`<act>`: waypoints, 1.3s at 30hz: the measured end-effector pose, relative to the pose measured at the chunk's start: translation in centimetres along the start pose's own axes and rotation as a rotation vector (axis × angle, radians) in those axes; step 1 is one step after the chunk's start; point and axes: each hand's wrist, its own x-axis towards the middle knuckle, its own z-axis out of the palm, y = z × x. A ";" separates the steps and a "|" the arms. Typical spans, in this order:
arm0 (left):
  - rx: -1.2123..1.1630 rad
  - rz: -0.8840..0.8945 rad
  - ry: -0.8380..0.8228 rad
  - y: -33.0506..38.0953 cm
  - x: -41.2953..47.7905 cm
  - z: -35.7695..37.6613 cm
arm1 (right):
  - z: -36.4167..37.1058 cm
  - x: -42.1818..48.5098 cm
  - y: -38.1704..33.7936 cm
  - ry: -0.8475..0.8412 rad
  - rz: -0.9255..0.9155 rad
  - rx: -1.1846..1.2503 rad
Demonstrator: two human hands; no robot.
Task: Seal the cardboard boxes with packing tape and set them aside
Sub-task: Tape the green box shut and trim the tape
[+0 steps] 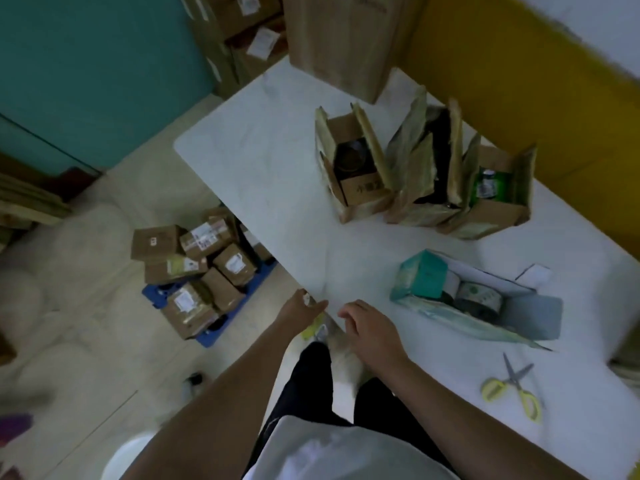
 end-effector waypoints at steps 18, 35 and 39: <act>0.167 0.385 0.081 15.1 -11.0 -1.8 | -8.8 0.4 -3.0 0.211 0.563 0.914; 0.326 0.921 -0.338 28.6 -23.0 12.2 | -24.6 -13.1 4.9 0.917 0.452 0.803; 0.281 0.890 -0.423 29.2 -22.5 13.4 | -24.9 -14.2 6.3 1.050 0.455 0.863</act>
